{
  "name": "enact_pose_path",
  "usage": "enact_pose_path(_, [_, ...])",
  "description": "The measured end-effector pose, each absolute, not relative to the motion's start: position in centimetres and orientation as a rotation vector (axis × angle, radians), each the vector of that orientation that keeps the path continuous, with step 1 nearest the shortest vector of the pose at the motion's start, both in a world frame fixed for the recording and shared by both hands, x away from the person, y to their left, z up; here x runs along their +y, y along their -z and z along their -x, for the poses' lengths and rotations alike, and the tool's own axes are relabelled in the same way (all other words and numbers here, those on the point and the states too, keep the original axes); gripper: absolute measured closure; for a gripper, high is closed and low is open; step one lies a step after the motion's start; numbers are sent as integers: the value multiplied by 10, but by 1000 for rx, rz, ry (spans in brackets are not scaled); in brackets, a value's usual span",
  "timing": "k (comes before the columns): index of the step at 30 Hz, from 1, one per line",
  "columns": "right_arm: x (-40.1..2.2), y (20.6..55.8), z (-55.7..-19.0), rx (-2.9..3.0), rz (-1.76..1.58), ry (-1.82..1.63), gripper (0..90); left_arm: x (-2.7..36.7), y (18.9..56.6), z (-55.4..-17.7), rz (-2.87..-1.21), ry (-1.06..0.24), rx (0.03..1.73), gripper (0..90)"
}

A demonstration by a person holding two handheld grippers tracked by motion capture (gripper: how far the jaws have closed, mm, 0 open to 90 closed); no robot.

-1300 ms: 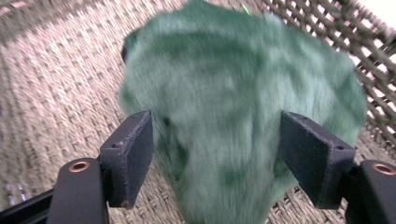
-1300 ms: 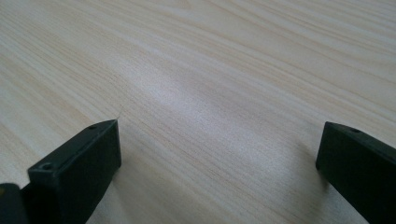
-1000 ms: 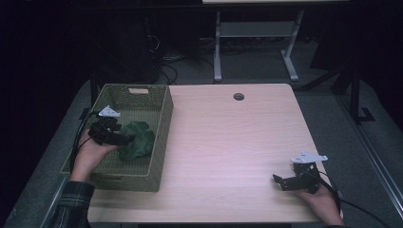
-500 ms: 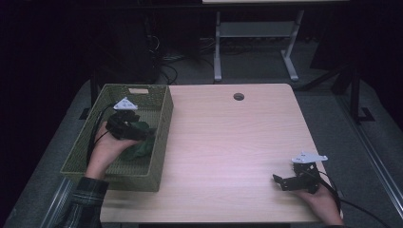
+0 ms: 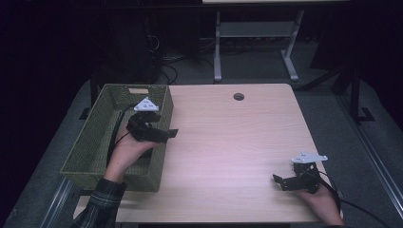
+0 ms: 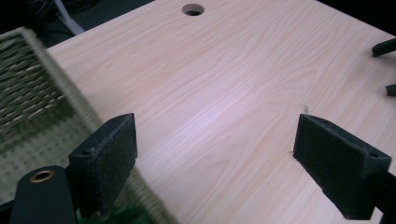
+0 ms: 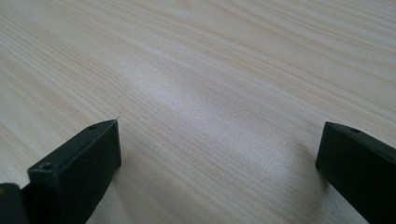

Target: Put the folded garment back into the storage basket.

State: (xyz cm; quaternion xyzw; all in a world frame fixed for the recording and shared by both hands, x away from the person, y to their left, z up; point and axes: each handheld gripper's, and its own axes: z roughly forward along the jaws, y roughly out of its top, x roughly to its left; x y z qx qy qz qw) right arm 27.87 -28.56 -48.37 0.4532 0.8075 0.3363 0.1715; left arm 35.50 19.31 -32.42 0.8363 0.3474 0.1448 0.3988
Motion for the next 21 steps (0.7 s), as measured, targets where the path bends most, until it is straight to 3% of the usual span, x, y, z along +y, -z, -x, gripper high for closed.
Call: enact_pose_path(21, [-286, 484, -279, 2292, -1287, -955, 0, 109, 366, -341, -2166, -311, 765, 134])
